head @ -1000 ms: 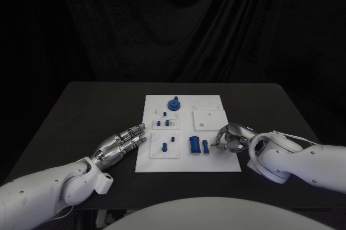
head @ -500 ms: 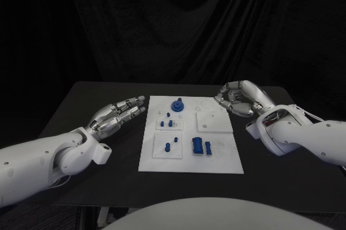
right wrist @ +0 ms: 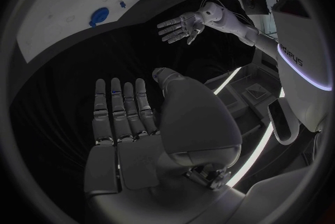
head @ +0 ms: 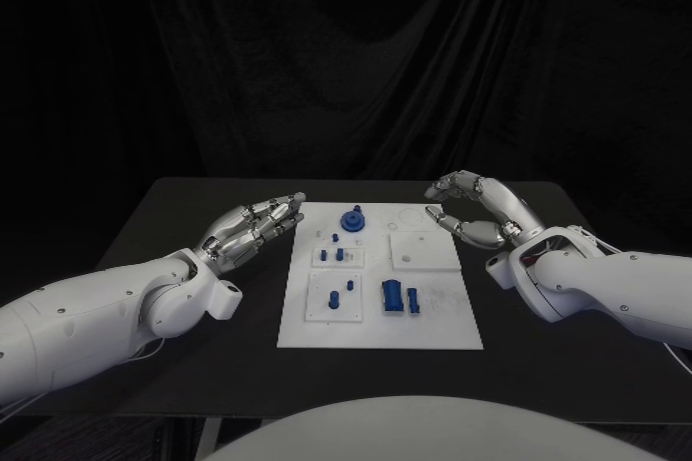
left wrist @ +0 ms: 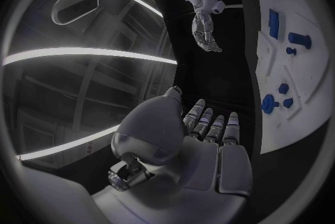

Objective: Assemble the parts on the task board

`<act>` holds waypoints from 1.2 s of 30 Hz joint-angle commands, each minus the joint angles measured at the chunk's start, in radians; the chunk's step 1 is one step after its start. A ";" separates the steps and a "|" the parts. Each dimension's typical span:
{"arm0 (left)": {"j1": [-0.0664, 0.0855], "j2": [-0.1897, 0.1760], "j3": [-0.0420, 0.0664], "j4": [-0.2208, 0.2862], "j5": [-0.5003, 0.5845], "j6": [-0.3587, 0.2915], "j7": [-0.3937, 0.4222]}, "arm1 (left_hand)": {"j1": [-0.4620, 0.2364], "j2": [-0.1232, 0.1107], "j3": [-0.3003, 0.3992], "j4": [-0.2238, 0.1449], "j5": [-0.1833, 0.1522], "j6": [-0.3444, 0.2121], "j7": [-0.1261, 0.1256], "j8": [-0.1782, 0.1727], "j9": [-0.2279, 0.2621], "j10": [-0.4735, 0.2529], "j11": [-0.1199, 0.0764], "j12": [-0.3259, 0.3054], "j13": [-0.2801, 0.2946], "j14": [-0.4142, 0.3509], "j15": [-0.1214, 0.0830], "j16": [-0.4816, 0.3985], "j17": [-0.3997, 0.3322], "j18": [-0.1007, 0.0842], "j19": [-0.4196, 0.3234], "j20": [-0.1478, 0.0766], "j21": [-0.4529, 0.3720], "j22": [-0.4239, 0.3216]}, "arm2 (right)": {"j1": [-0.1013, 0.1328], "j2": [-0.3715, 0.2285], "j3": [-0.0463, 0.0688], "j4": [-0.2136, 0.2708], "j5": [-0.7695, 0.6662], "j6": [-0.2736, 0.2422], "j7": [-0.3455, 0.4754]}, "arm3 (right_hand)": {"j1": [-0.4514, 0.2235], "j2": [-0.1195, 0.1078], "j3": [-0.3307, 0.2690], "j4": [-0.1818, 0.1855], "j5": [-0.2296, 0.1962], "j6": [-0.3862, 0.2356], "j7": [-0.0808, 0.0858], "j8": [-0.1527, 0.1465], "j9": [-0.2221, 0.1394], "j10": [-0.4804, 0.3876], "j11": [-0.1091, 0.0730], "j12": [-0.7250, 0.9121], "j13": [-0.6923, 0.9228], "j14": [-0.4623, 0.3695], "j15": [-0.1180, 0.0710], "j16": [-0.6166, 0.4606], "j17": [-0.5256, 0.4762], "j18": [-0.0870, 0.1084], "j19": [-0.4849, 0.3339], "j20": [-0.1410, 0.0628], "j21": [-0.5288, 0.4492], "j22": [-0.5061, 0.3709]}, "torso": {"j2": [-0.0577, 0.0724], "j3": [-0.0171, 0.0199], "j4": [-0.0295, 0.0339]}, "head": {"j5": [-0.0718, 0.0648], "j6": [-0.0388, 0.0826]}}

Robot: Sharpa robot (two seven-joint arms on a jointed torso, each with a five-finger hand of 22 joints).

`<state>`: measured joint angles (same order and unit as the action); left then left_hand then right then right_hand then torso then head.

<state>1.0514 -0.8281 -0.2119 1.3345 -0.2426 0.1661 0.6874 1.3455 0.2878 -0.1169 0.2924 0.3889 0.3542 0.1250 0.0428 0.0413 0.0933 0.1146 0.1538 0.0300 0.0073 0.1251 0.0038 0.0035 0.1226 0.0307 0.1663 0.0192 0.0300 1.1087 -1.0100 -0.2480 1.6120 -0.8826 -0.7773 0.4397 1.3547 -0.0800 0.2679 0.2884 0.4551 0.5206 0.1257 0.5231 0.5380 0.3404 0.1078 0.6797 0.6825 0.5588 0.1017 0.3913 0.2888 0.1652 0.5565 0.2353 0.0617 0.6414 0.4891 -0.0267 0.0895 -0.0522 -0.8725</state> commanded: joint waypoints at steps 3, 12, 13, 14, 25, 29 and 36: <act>-0.006 0.004 0.000 -0.007 0.001 0.000 -0.001 | -0.387 -0.088 0.035 -0.089 -0.109 -0.107 -0.038 -0.043 -0.041 -0.093 -0.036 -0.050 -0.030 -0.007 -0.038 -0.004 -0.003 -0.037 -0.031 -0.043 -0.019 -0.030 | -0.009 0.005 0.001 -0.009 0.009 0.008 0.015 | -0.403 0.080 -0.090 -0.090 -0.142 -0.187 -0.038 -0.139 -0.177 -0.146 -0.038 -0.182 -0.218 -0.206 -0.102 -0.121 -0.098 -0.044 -0.195 -0.071 -0.062 -0.240 | -0.003 0.0018 -0.0025 | 0.001 0.001; -0.005 0.010 0.028 0.025 0.032 -0.120 -0.022 | -0.681 -0.150 0.117 -0.155 -0.195 -0.183 -0.125 -0.043 -0.041 -0.093 -0.115 -0.083 -0.030 -0.007 -0.125 -0.004 -0.003 -0.048 -0.031 -0.079 -0.019 -0.030 | -0.016 0.036 0.035 -0.014 0.129 0.008 0.024 | -0.699 0.080 -0.149 -0.149 -0.240 -0.290 -0.126 -0.257 -0.290 -0.208 -0.108 -0.335 -0.363 -0.319 -0.102 -0.205 -0.158 -0.068 -0.310 -0.122 -0.062 -0.369 | 0.010 0.0074 -0.0219 | 0.012 0.062; -0.005 0.011 0.033 0.031 0.038 -0.144 -0.026 | -0.708 -0.155 0.117 -0.161 -0.203 -0.190 -0.125 -0.043 -0.041 -0.093 -0.115 -0.154 -0.030 -0.007 -0.125 -0.004 -0.003 -0.048 -0.031 -0.081 -0.019 -0.030 | -0.017 0.042 0.041 -0.015 0.153 0.008 0.026 | -0.725 0.080 -0.154 -0.154 -0.248 -0.300 -0.126 -0.267 -0.300 -0.213 -0.108 -0.348 -0.376 -0.329 -0.102 -0.212 -0.163 -0.073 -0.319 -0.127 -0.062 -0.379 | 0.013 0.0084 -0.0257 | 0.014 0.073; -0.005 0.012 0.036 0.034 0.041 -0.157 -0.028 | -0.718 -0.157 0.117 -0.163 -0.205 -0.192 -0.125 -0.043 -0.041 -0.093 -0.115 -0.154 -0.030 -0.007 -0.125 -0.004 -0.003 -0.048 -0.031 -0.082 -0.019 -0.030 | -0.018 0.045 0.045 -0.015 0.165 0.008 0.027 | -0.734 0.080 -0.156 -0.155 -0.251 -0.304 -0.126 -0.271 -0.303 -0.215 -0.108 -0.353 -0.380 -0.332 -0.102 -0.215 -0.165 -0.073 -0.323 -0.128 -0.062 -0.383 | 0.014 0.0090 -0.0277 | 0.016 0.080; -0.003 0.028 0.116 0.126 0.133 -0.512 -0.092 | -0.948 -0.205 0.117 -0.208 -0.273 -0.250 -0.125 -0.043 -0.041 -0.093 -0.115 -0.154 -0.030 -0.007 -0.125 -0.004 -0.003 -0.123 -0.031 -0.166 -0.019 -0.030 | -0.038 0.137 0.146 -0.029 0.521 0.008 0.053 | -0.964 0.080 -0.268 -0.202 -0.326 -0.385 -0.126 -0.364 -0.390 -0.259 -0.108 -0.474 -0.492 -0.416 -0.102 -0.280 -0.211 -0.095 -0.408 -0.235 -0.062 -0.479 | 0.047 0.0231 -0.0769 | 0.045 0.233; -0.003 0.035 0.148 0.163 0.170 -0.655 -0.117 | -1.013 -0.288 0.117 -0.220 -0.292 -0.266 -0.125 -0.043 -0.041 -0.093 -0.115 -0.154 -0.030 -0.007 -0.125 -0.004 -0.003 -0.123 -0.031 -0.166 -0.019 -0.030 | -0.046 0.173 0.186 -0.034 0.663 0.007 0.064 | -1.023 0.080 -0.268 -0.217 -0.346 -0.405 -0.126 -0.389 -0.413 -0.270 -0.108 -0.505 -0.521 -0.438 -0.102 -0.297 -0.289 -0.165 -0.434 -0.235 -0.062 -0.503 | 0.053 0.0258 -0.0865 | 0.050 0.263; -0.002 0.044 0.190 0.211 0.218 -0.841 -0.150 | -1.090 -0.288 0.117 -0.292 -0.314 -0.354 -0.125 -0.043 -0.041 -0.093 -0.115 -0.154 -0.030 -0.007 -0.125 -0.004 -0.003 -0.123 -0.031 -0.166 -0.019 -0.030 | -0.055 0.214 0.231 -0.040 0.822 0.007 0.076 | -1.103 0.080 -0.268 -0.288 -0.372 -0.432 -0.126 -0.421 -0.443 -0.340 -0.108 -0.548 -0.560 -0.467 -0.102 -0.319 -0.289 -0.165 -0.462 -0.235 -0.062 -0.537 | 0.055 0.0267 -0.0895 | 0.052 0.273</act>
<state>1.0464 -0.7863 -0.0232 1.5377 -0.0818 -0.5117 0.5650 0.3405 0.0308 -0.0007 0.0379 0.0991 0.0874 0.0012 0.0048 0.0012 0.0019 0.0091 0.0056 0.0010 0.0021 0.0087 0.0037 0.0014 0.0212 0.0006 0.0107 0.0035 0.0014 1.0559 -0.7976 -0.0190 1.5733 -0.2020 -0.7649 0.4924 0.3349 -0.0001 0.0134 0.0348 0.1101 0.1214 0.0021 0.1361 0.1264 0.0319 0.0000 0.1756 0.1630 0.1252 0.0020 0.0926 0.0259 0.0373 0.1284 0.0090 0.0062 0.1392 0.5419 -0.0009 0.0034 -0.0002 -0.6014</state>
